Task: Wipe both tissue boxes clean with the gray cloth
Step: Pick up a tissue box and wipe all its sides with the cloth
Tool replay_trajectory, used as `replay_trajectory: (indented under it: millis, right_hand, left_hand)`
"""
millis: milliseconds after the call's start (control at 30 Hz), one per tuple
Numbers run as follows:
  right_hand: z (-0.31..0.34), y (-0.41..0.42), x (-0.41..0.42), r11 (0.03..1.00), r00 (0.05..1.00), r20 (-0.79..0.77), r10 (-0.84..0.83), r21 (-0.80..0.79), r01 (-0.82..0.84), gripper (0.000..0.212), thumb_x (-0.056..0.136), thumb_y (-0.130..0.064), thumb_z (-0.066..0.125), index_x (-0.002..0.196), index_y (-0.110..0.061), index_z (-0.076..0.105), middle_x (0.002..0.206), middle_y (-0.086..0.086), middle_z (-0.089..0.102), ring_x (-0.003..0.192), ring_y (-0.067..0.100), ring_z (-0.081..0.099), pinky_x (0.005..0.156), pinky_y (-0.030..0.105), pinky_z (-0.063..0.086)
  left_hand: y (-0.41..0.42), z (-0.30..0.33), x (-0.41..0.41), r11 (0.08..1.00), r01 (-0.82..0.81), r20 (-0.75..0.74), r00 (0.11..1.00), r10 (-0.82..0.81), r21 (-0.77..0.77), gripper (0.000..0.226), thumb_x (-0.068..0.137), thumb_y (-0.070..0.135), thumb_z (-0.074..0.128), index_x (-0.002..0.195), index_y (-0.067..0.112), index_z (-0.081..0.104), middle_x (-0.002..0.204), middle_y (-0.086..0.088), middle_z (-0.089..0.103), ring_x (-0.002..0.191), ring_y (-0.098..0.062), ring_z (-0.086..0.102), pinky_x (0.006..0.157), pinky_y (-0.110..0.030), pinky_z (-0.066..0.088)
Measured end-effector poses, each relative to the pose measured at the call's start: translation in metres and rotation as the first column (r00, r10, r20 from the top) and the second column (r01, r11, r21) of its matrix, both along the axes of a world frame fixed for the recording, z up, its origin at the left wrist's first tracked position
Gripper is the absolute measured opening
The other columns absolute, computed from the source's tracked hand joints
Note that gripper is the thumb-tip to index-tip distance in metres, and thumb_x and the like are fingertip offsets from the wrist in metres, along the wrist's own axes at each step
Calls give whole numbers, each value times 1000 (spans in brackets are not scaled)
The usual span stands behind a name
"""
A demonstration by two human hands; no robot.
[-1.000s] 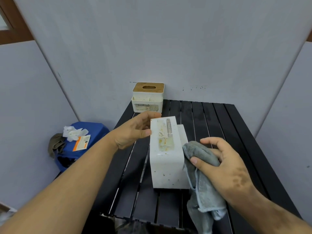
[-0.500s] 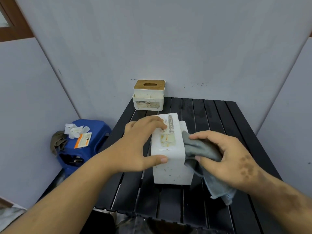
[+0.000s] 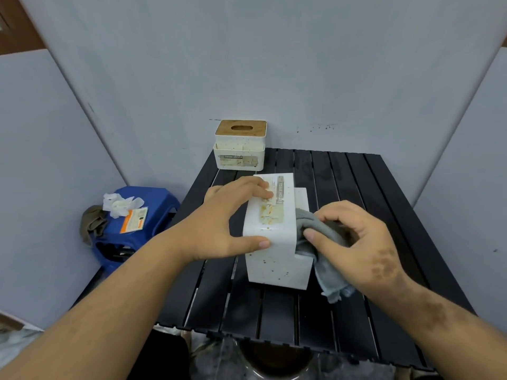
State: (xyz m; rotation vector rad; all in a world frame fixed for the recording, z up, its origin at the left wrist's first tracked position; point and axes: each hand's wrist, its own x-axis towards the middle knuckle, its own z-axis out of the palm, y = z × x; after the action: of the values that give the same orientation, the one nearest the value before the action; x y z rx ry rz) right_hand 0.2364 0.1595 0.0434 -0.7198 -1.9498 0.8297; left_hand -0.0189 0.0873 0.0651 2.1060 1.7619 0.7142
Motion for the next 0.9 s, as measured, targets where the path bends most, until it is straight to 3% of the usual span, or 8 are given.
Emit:
replay_trajectory:
  millis: [167,333,500,567,667,733,800,900]
  right_hand:
    - [-11,5,13,983,986,84,145,98,-153,32,78,-12,80,110,-12,74,119,-7,65,115,13,61,98,26,50]
    - [-2,10,2,963,960,242,138,195,-187,25,83,-23,70,107,-25,77,115,-18,65,109,17,53,98,24,42]
    - [2,9,-2,962,903,382,198,103,-254,27,89,-40,60,112,-35,74,120,-18,50,110,13,40,97,7,28]
    - [2,9,4,976,925,323,198,25,-218,25,86,-33,71,110,-36,75,114,-13,52,111,11,47,98,12,37]
    - [4,11,12,969,976,59,208,-151,-198,28,74,-18,81,101,-22,77,104,-4,66,103,19,65,91,33,56]
    - [6,13,14,949,983,-44,179,-255,-184,35,65,-19,84,98,-18,75,100,3,72,97,20,70,87,35,59]
    - [4,13,10,949,990,-44,137,-280,-144,36,61,-21,87,96,-21,76,99,2,74,97,18,71,88,33,58]
    - [2,7,-4,945,998,-18,57,-322,-60,33,60,-19,92,88,-29,79,103,1,72,98,15,70,91,38,57]
  left_hand:
    - [1,-4,-1,1000,10,36,999,-10,12,73,75,67,71,141,44,48,153,27,35,146,-10,31,121,-50,29]
    - [6,-5,-1,999,42,70,997,-44,33,70,75,63,73,137,38,54,150,23,40,143,-2,35,116,-39,36]
    - [8,-4,-2,997,56,118,991,-61,46,68,73,59,77,133,33,58,147,20,45,141,-1,39,114,-34,41]
    - [7,-4,-4,998,58,129,990,-62,34,69,73,59,78,134,35,58,147,22,44,142,0,38,114,-34,42]
    - [7,-5,-7,998,51,131,990,-54,24,70,72,59,79,135,38,57,148,25,43,143,-2,37,116,-38,40]
    - [7,-6,-6,999,46,139,989,-50,27,70,71,60,80,134,39,58,148,27,42,143,-1,37,115,-34,38]
    - [7,-7,-4,998,46,150,987,-50,31,70,71,60,79,134,38,58,146,29,43,141,4,36,111,-24,36]
    - [7,-8,-2,999,39,140,989,-44,37,70,71,60,78,134,39,57,146,30,42,142,3,34,113,-29,37]
